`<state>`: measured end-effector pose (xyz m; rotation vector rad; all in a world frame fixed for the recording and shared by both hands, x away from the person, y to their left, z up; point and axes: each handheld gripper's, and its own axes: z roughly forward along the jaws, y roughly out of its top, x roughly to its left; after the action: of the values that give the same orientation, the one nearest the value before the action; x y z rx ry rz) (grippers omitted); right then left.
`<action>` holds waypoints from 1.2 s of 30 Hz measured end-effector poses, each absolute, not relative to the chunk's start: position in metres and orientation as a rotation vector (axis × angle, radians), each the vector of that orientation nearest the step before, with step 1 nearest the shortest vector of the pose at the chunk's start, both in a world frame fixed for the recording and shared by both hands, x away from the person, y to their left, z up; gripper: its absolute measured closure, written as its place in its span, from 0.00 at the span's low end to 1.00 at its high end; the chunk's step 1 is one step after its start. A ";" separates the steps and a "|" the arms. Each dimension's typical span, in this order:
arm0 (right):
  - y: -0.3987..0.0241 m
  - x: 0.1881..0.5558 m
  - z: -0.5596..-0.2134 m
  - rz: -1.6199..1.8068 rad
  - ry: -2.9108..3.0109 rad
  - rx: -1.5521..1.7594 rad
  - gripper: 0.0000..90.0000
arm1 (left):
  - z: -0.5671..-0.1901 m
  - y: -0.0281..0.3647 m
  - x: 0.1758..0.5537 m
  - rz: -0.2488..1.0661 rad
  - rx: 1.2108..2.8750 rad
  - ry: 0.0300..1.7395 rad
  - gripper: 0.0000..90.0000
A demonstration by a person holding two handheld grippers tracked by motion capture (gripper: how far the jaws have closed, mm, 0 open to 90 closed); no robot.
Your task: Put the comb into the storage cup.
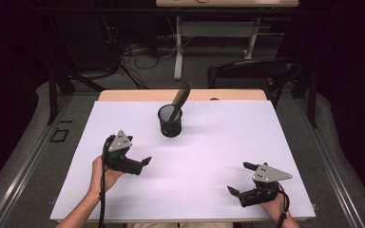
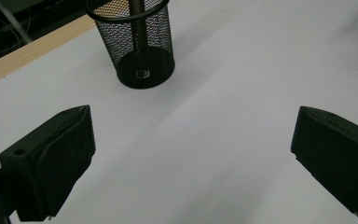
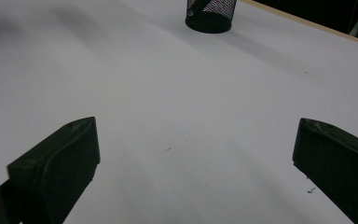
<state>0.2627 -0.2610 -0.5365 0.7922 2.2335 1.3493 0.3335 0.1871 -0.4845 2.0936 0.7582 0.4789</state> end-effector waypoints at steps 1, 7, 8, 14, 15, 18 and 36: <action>-0.261 0.263 -0.536 1.351 2.232 0.793 0.00 | -0.485 0.188 0.332 0.478 2.092 0.761 0.00; -0.261 0.263 -0.537 1.349 2.235 0.796 0.00 | -0.491 0.191 0.320 0.471 2.087 0.760 0.00; -0.261 0.263 -0.537 1.348 2.237 0.796 0.00 | -0.492 0.191 0.319 0.469 2.084 0.761 0.00; -0.260 0.263 -0.537 1.348 2.237 0.796 0.00 | -0.498 0.197 0.309 0.476 2.058 0.782 0.00; -0.260 0.263 -0.537 1.348 2.238 0.796 0.00 | -0.499 0.199 0.308 0.475 2.056 0.786 0.00; -0.261 0.263 -0.537 1.346 2.238 0.796 0.00 | -0.501 0.202 0.303 0.476 2.057 0.792 0.00; -0.260 0.263 -0.537 1.341 2.238 0.799 0.00 | -0.514 0.214 0.282 0.484 2.026 0.824 0.00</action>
<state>0.2631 -0.2602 -0.5369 0.7990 2.2382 1.3412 0.2823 0.2144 -0.5139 2.0255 0.8238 0.4845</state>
